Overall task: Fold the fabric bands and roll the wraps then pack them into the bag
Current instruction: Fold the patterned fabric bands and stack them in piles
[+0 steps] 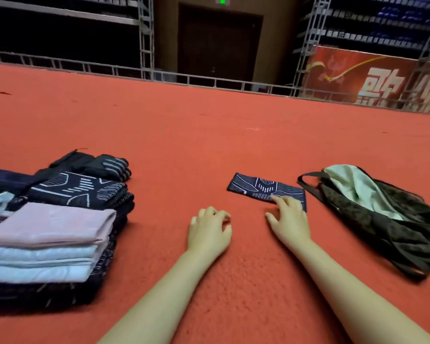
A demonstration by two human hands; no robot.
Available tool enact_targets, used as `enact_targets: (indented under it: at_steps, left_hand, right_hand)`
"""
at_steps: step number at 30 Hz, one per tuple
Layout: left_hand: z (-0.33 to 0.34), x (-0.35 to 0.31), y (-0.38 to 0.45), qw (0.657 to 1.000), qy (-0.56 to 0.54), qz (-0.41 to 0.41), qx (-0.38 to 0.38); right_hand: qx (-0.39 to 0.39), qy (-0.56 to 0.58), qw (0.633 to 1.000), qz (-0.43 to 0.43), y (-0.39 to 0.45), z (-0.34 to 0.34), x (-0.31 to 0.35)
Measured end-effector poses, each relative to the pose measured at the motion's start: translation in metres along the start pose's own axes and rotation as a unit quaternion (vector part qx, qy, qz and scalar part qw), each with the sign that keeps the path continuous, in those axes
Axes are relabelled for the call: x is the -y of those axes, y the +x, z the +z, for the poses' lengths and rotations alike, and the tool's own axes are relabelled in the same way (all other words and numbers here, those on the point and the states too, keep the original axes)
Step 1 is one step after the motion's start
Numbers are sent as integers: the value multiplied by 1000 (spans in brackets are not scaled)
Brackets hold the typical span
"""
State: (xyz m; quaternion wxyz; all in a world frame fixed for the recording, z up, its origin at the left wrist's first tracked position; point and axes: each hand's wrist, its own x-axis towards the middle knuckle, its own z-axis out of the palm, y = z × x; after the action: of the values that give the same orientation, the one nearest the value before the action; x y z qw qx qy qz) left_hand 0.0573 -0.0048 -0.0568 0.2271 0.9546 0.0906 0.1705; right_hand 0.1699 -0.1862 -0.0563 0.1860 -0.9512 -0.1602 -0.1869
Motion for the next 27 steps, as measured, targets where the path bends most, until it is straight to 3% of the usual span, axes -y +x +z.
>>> enact_targets:
  at_steps: [6,9,12,17,20,22,24,27]
  left_hand:
    - [3,9,12,999,-41,-6,-6]
    - [4,8,14,999,-48,-5,-21]
    - [2,8,15,994,-94,-1,-58]
    - [-12,10,15,973,-158,50,-162]
    - [-22,13,13,968,-211,65,-123]
    - [-29,15,12,947,-299,80,-85]
    - [-33,15,8,929,-353,87,-65]
    - [-31,14,5,938,-330,87,-62]
  right_hand:
    - [26,-12,1000,3,68,21,-16]
    - [-33,13,999,10,78,21,-14]
    - [-79,69,994,-28,53,6,-2]
    - [-42,216,968,-123,-8,-26,31]
    - [-23,304,942,-144,-30,-52,51]
    - [-24,348,928,-132,-43,-62,57]
    - [-25,341,933,-109,-55,-61,54]
    - [56,260,960,-89,-63,-59,36]
